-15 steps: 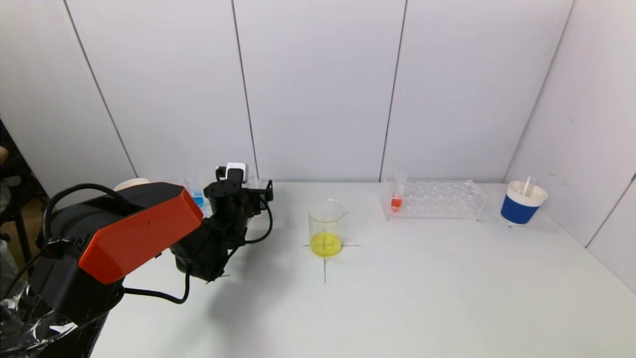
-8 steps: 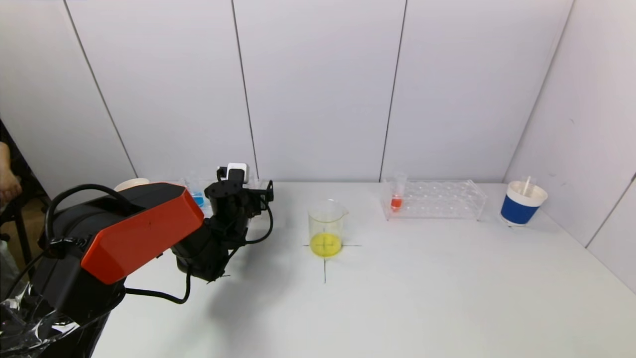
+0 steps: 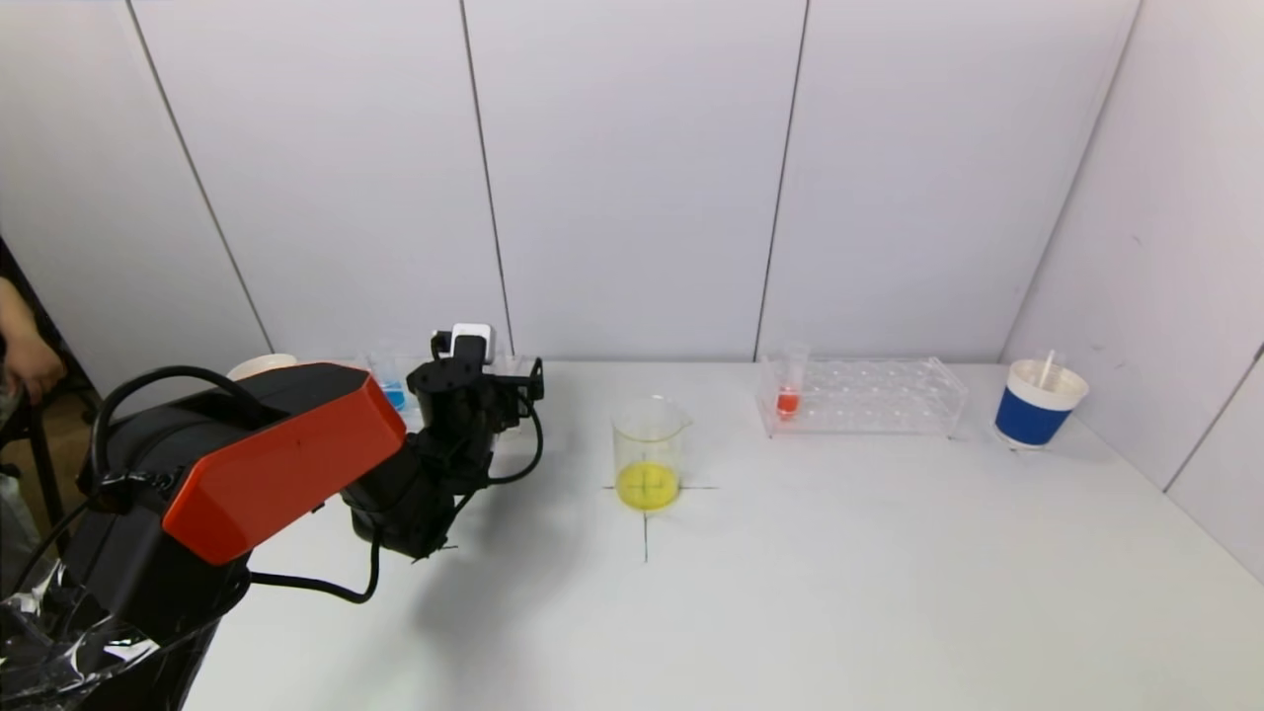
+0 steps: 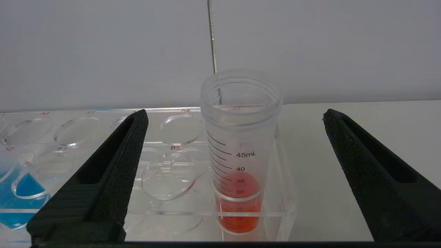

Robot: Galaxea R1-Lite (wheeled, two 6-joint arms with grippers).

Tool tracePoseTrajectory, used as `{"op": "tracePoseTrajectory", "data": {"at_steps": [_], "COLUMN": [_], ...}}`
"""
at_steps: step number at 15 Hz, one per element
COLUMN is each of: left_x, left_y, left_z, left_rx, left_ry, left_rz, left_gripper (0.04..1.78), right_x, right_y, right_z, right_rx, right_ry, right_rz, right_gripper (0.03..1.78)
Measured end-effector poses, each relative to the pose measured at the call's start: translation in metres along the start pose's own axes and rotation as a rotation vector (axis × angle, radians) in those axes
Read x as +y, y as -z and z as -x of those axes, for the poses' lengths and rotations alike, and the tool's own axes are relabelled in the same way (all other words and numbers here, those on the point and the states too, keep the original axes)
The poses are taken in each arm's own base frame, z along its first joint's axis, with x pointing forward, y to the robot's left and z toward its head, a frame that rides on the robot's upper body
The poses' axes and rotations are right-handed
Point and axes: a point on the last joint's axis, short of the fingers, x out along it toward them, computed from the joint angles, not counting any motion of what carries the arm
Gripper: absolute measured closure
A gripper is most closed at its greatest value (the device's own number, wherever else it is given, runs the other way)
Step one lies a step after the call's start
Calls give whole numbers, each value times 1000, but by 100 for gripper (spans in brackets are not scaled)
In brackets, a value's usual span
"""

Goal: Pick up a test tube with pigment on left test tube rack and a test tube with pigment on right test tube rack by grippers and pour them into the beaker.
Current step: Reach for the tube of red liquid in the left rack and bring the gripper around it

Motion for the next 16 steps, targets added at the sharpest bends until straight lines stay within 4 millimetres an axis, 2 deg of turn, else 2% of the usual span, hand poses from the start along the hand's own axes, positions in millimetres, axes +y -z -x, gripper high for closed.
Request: {"op": "tracePoseTrajectory", "data": {"at_steps": [4,6,9,12,13,16], "left_x": [-1,-1,-1,-1,0,0], "left_y": [-1,-1,-1,-1,-1,-1], "left_z": [0,0,0,0,0,0], "left_rx": [-5,-7,-8,-8,-7,-7], "left_ry": [0,0,-1,-1,-1,-1], "left_rz": [-9,-8,-8,-7,-7,-7], "left_gripper": [7,19,57,115,129,136], "right_x": [0,0,0,0,0,0], "right_y": [0,0,0,0,0,0], "right_z": [0,0,0,0,0,0], "right_rx": [0,0,0,0,0,0], "right_ry": [0,0,0,0,0,0], "right_rz": [0,0,0,0,0,0], "right_gripper": [4,4,4,4,4,4]}}
